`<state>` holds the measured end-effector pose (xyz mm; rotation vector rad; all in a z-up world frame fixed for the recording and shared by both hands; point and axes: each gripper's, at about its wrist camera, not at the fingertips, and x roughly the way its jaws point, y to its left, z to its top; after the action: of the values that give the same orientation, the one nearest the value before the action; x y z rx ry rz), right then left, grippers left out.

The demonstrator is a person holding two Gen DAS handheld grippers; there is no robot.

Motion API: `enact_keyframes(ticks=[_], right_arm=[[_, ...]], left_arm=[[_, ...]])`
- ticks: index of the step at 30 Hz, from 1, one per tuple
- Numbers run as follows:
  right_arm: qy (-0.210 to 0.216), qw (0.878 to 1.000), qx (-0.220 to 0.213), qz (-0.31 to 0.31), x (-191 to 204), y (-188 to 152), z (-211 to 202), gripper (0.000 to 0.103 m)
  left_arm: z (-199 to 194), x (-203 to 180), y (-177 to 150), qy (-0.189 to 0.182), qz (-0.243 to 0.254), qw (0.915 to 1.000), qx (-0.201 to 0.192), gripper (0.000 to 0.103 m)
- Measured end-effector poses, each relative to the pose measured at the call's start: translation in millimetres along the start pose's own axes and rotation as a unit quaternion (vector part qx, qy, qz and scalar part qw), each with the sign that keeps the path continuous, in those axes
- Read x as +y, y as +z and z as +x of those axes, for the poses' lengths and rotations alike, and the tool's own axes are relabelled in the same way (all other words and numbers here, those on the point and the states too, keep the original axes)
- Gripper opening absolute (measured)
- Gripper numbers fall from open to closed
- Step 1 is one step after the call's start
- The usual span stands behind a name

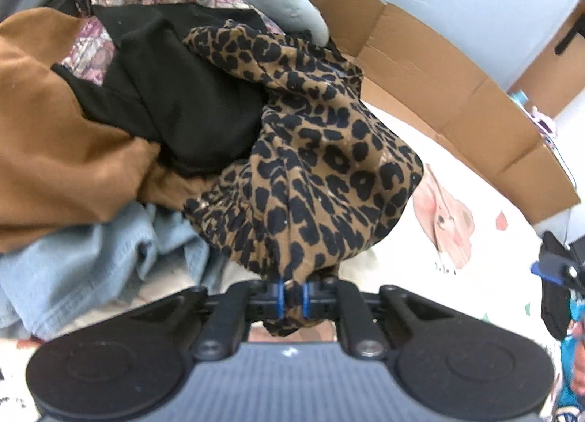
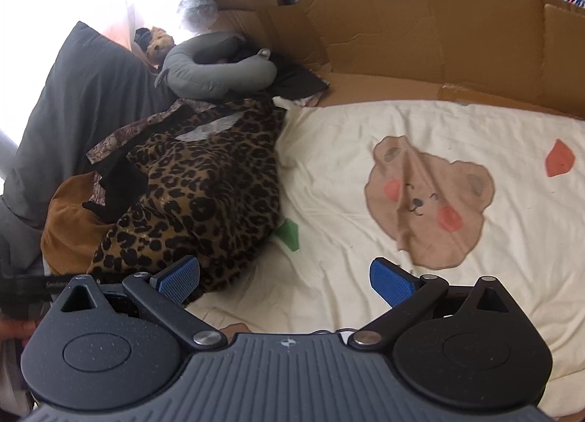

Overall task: Fold clothes
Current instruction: 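Lift the leopard garment with the left gripper while the right gripper closes on it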

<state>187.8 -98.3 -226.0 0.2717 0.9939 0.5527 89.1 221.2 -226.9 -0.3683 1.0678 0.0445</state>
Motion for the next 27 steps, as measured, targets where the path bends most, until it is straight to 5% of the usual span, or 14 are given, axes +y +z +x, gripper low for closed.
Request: enact_keyframes(ticks=[16, 27], right_arm=[[0.031, 0.997, 0.057, -0.029, 26.1, -0.6, 73.1, 0.102], [0.041, 0.995, 0.087, -0.024, 28.8, 0.9, 126.3, 0.099]], left_arm=[[-1.0, -1.0, -71.1, -0.017, 0.039, 0.9967, 0.069, 0.01], [-8.6, 11.8, -72.4, -0.007, 0.02, 0.9964, 0.082, 0.033]])
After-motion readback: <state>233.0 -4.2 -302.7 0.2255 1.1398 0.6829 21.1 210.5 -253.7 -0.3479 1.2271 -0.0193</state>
